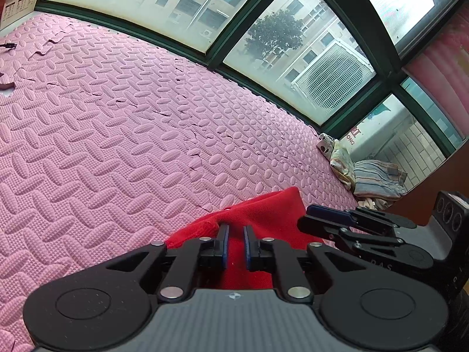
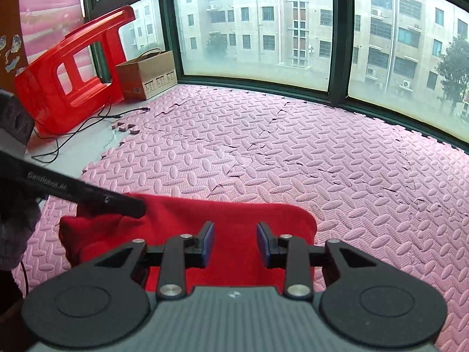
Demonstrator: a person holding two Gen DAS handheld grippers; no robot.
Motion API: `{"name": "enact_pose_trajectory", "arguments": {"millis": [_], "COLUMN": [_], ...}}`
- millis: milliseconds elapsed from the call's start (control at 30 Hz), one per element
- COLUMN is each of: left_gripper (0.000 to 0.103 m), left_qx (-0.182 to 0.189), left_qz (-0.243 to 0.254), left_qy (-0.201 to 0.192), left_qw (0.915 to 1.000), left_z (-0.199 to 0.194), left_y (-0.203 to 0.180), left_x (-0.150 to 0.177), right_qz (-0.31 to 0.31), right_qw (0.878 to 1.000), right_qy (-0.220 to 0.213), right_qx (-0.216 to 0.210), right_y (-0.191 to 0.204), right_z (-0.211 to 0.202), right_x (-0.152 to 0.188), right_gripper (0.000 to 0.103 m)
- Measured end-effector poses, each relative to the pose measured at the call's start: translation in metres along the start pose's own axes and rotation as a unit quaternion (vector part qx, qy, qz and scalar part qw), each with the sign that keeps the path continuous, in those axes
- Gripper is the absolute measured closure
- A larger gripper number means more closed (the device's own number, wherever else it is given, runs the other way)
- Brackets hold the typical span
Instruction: Fold clothes
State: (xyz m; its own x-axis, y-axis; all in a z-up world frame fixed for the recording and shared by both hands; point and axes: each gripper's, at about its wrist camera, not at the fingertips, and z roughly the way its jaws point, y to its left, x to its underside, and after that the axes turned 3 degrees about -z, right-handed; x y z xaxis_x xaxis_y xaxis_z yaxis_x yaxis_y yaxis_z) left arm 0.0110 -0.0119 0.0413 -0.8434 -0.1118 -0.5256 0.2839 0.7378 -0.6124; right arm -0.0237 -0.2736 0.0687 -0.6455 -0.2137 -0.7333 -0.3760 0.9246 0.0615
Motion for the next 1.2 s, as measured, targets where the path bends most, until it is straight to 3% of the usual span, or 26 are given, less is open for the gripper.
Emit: {"name": "enact_pose_trajectory", "arguments": {"millis": [167, 367, 533, 800, 1067, 1200], "left_gripper": [0.091, 0.09, 0.073, 0.058, 0.052, 0.045], "left_qx": [0.002, 0.006, 0.009, 0.008, -0.014, -0.03], "left_qz": [-0.001, 0.001, 0.015, 0.031, -0.011, -0.053], "left_qy": [-0.001, 0.0, -0.004, -0.026, -0.064, -0.071], "left_qw": [1.0, 1.0, 0.9998, 0.9992, 0.9978, 0.9956], "left_z": [-0.001, -0.003, -0.007, -0.03, -0.062, -0.074], "left_y": [0.002, 0.001, -0.007, -0.017, -0.006, 0.003], "left_x": [0.0, 0.001, 0.003, 0.006, 0.015, 0.022], "right_qz": [0.019, 0.015, 0.003, -0.019, -0.085, -0.104], "right_qw": [1.0, 1.0, 1.0, 1.0, 0.996, 0.994], "right_qy": [0.017, 0.001, 0.006, -0.007, 0.002, -0.009], "right_qx": [0.01, 0.014, 0.005, -0.003, -0.015, -0.013], "right_y": [-0.008, -0.003, 0.008, 0.022, 0.059, 0.069], "right_z": [0.035, 0.027, 0.035, 0.018, 0.007, -0.005], "right_x": [-0.002, -0.006, -0.01, -0.013, 0.007, 0.009], "right_gripper": [0.072, 0.072, 0.072, 0.066, 0.064, 0.054]}}
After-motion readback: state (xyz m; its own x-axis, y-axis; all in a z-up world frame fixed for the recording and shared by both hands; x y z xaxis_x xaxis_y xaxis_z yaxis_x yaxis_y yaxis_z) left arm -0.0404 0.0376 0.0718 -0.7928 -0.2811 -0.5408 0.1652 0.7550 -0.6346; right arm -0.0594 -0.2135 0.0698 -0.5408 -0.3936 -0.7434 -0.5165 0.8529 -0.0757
